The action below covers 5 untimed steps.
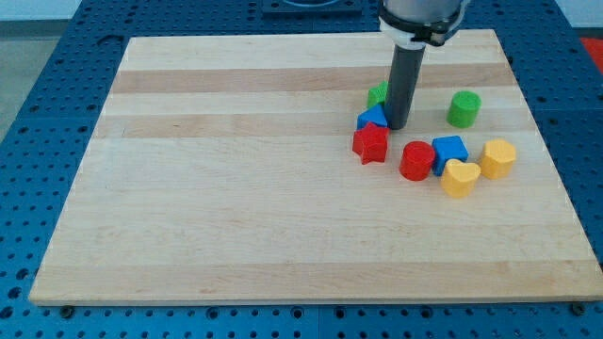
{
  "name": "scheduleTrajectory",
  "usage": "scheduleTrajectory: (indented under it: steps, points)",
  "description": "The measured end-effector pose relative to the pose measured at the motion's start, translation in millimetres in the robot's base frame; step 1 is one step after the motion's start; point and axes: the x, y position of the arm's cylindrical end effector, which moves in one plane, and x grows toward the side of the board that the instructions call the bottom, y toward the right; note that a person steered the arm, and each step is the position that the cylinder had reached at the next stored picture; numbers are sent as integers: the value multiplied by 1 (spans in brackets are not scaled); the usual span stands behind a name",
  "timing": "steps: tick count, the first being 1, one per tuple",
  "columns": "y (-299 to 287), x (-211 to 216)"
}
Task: Point at the blue cube
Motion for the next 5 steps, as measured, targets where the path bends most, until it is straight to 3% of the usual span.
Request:
scheduleTrajectory:
  steps: [2, 4, 5]
  points:
    - [-5, 0]
    - [82, 23]
    - [86, 24]
